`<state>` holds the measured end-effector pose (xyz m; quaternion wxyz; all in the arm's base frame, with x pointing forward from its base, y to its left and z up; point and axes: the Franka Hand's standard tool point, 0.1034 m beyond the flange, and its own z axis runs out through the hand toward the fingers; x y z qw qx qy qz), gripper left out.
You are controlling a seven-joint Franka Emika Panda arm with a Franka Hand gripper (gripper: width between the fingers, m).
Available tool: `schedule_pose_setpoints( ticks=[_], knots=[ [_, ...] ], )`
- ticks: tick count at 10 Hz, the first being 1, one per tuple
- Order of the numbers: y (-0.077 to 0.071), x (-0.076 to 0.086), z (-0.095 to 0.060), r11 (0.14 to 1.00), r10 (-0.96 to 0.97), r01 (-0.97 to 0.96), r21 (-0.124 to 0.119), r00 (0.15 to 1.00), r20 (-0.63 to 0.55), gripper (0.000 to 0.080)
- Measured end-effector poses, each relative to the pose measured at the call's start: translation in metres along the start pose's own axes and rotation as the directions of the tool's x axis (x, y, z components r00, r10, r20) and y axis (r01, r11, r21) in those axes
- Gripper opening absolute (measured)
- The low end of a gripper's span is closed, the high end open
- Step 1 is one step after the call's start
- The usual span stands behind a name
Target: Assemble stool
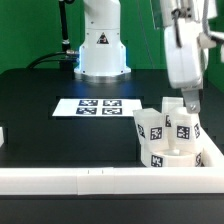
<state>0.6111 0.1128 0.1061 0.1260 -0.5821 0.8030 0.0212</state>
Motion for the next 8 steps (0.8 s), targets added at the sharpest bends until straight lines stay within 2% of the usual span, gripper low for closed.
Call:
schedule_pose_setpoints(
  ticks=[1, 4, 5, 7, 8],
  knots=[
    [-0.0016, -0.0051, -0.0074, 0.992, -0.126, 0.126, -0.006, 0.992, 0.011, 0.0647],
    [-0.0018, -0.0040, -0.0062, 0.896, -0.444, 0.444, -0.002, 0.896, 0.010, 0.0649],
    [0.0008, -0.0065, -0.0049, 0.818, -0.574, 0.574, -0.041, 0.819, 0.006, 0.0649],
    [-0.0069, -0.0109, -0.0075, 0.562, -0.827, 0.826, -0.050, 0.562, -0.002, 0.0649],
    [-0.0068, -0.0132, -0.0070, 0.477, -0.878, 0.877, -0.054, 0.478, 0.007, 0.0649]
  ],
)
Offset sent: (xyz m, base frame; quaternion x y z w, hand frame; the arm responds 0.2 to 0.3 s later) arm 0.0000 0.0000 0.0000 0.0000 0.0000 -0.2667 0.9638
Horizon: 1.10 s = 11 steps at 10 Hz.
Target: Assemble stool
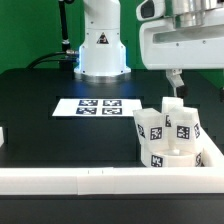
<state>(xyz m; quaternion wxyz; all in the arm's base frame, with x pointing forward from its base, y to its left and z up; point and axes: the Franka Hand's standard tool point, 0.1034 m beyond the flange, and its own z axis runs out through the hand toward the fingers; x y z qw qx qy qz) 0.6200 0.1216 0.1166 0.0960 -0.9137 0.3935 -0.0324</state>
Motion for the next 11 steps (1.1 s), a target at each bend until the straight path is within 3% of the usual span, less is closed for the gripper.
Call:
schedule_pose_setpoints(
  ticks=[1, 3, 5, 6, 8, 10, 11],
  knots=[
    [-0.001, -0.001, 0.001, 0.988, -0.153, 0.153, -0.018, 0.988, -0.003, 0.0649],
    [0.000, 0.001, 0.001, 0.958, -0.287, 0.287, -0.019, 0.958, -0.001, 0.0649],
    [0.002, 0.002, 0.001, 0.867, -0.498, 0.498, -0.036, 0.867, 0.000, 0.0649],
    [0.002, 0.000, 0.004, 0.806, -0.590, 0.589, -0.057, 0.808, 0.003, 0.0649],
    [0.006, 0.004, 0.007, 0.540, -0.838, 0.838, -0.081, 0.544, 0.032, 0.0649],
    [0.010, 0.006, 0.007, 0.341, -0.937, 0.938, -0.068, 0.345, 0.061, 0.0649],
    [0.010, 0.008, 0.005, 0.302, -0.950, 0.951, -0.069, 0.306, 0.060, 0.0649]
  ],
)
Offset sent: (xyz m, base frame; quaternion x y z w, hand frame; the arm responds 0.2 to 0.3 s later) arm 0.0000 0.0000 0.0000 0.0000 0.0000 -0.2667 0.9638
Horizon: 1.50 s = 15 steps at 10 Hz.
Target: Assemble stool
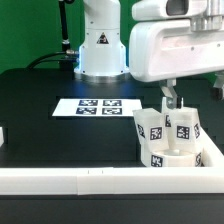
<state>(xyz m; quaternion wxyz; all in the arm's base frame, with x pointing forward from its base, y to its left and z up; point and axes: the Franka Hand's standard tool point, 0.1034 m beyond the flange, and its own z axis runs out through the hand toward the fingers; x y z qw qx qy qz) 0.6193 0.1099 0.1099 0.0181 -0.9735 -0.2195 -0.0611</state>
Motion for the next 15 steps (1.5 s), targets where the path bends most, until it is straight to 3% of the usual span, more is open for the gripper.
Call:
schedule_pose_setpoints(
  ticks=[3, 6, 9, 12, 13, 14, 15],
  knots=[
    [0.006, -0.004, 0.002, 0.968, -0.249, 0.249, -0.023, 0.968, 0.025, 0.0649],
    [-0.016, -0.011, 0.015, 0.976, -0.219, 0.220, -0.009, 0.975, 0.029, 0.0649],
    [-0.016, -0.014, 0.025, 0.975, -0.219, 0.220, -0.016, 0.975, 0.027, 0.0649],
    [-0.010, -0.015, 0.027, 0.977, -0.212, 0.213, -0.019, 0.977, 0.027, 0.0618],
    [-0.005, -0.017, 0.026, 0.977, -0.211, 0.211, -0.020, 0.977, 0.027, 0.0438],
    [0.004, -0.018, 0.026, 0.977, -0.210, 0.211, -0.024, 0.977, 0.025, 0.0335],
    [0.012, -0.020, 0.025, 0.976, -0.213, 0.214, -0.029, 0.977, 0.020, 0.0335]
  ],
)
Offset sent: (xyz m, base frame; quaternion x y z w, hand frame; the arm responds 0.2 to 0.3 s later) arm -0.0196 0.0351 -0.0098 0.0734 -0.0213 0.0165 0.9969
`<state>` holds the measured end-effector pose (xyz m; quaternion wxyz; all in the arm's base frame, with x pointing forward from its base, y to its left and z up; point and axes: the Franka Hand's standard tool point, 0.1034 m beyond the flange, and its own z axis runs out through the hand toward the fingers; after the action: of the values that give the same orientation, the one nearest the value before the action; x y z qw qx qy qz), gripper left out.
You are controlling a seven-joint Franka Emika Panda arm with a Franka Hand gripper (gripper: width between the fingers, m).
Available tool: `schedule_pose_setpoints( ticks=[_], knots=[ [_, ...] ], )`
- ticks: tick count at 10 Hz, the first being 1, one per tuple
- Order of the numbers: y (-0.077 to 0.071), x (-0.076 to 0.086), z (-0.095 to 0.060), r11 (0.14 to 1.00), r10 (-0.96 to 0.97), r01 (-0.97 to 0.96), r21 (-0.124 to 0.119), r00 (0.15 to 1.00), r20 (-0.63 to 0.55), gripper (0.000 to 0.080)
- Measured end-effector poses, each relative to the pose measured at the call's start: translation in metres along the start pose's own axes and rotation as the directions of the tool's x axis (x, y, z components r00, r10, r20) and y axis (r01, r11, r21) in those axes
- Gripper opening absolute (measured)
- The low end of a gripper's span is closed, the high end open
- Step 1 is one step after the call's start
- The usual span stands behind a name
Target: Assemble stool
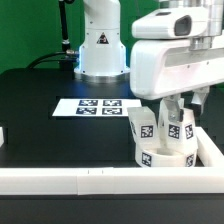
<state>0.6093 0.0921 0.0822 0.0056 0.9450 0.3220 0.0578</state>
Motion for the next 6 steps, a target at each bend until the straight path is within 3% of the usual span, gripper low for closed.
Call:
schedule_pose_setpoints(
  ticks=[1, 4, 6],
  knots=[
    [0.0061, -0.0025, -0.0002, 1.000, 0.009, -0.009, -0.006, 1.000, -0.005, 0.0335],
    [0.0053, -0.0020, -0.0002, 0.999, 0.045, -0.045, -0.006, 0.999, -0.005, 0.0335],
    [0.0051, -0.0022, 0.0001, 0.977, 0.214, -0.214, -0.002, 0.977, -0.007, 0.0335]
  ],
)
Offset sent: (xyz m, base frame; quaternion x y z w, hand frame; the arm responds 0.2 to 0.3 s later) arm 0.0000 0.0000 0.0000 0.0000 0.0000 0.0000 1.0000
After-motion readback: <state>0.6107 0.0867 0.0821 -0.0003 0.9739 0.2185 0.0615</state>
